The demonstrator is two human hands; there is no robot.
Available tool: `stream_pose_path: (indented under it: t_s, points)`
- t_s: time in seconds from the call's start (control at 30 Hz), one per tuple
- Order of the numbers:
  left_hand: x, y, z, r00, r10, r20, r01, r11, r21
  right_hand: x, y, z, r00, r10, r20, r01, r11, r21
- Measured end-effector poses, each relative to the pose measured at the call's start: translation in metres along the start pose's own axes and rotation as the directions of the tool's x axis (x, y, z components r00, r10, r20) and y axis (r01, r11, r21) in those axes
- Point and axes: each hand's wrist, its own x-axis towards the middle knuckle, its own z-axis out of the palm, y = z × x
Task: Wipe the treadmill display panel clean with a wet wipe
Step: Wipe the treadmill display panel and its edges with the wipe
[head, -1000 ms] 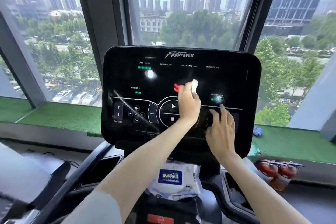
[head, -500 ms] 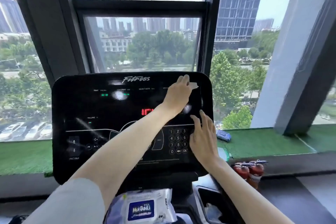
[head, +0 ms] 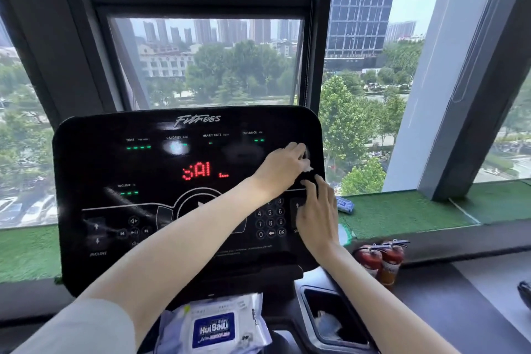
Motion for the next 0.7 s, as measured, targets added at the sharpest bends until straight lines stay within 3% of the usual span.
stream_pose_path:
  t_s: [0.1,0.13,0.2,0.23,0.3,0.37,0.47,0.53,0.6,0.7]
  points:
    - [-0.016,0.012,-0.001,0.936,0.141,0.321,-0.128,0.990,-0.062,-0.006,0.007,-0.007,0.992,0.082,-0.100,-0.080,0.996,0.026]
    - [-0.021,0.010,-0.005,0.902,0.141,0.408,-0.091,0.986,-0.140,-0.007,0.011,-0.010,0.984,0.122,-0.128,-0.117,0.992,0.044]
    - [-0.028,-0.003,-0.014,0.906,0.024,0.423,0.154,0.912,-0.379,-0.006,0.015,-0.016,0.968,0.212,-0.133,-0.197,0.973,0.118]
    - [-0.032,-0.013,-0.019,0.925,-0.087,0.370,0.280,0.815,-0.507,-0.004,0.016,-0.018,0.961,0.258,-0.101,-0.238,0.955,0.178]
    - [-0.041,-0.030,-0.027,0.895,-0.297,0.332,0.445,0.543,-0.712,0.000,0.009,-0.021,0.947,0.319,0.038,-0.310,0.880,0.360]
    - [-0.051,-0.035,-0.034,0.834,-0.364,0.415,0.520,0.264,-0.813,0.005,-0.005,-0.023,0.933,0.302,0.197,-0.360,0.739,0.570]
    - [-0.063,-0.027,-0.038,0.764,-0.356,0.538,0.539,-0.104,-0.836,0.010,-0.029,-0.024,0.866,0.240,0.439,-0.500,0.422,0.756]
    - [-0.070,-0.023,-0.036,0.750,-0.360,0.555,0.545,-0.141,-0.827,0.012,-0.041,-0.022,0.820,0.200,0.537,-0.572,0.225,0.789]
    - [-0.077,-0.023,-0.034,0.733,-0.409,0.544,0.559,-0.094,-0.824,0.012,-0.047,-0.020,0.798,0.188,0.573,-0.598,0.126,0.791]
    - [-0.088,-0.022,-0.032,0.707,-0.620,0.339,0.526,0.141,-0.839,0.015,-0.052,-0.013,0.779,0.270,0.566,-0.618,0.171,0.768]
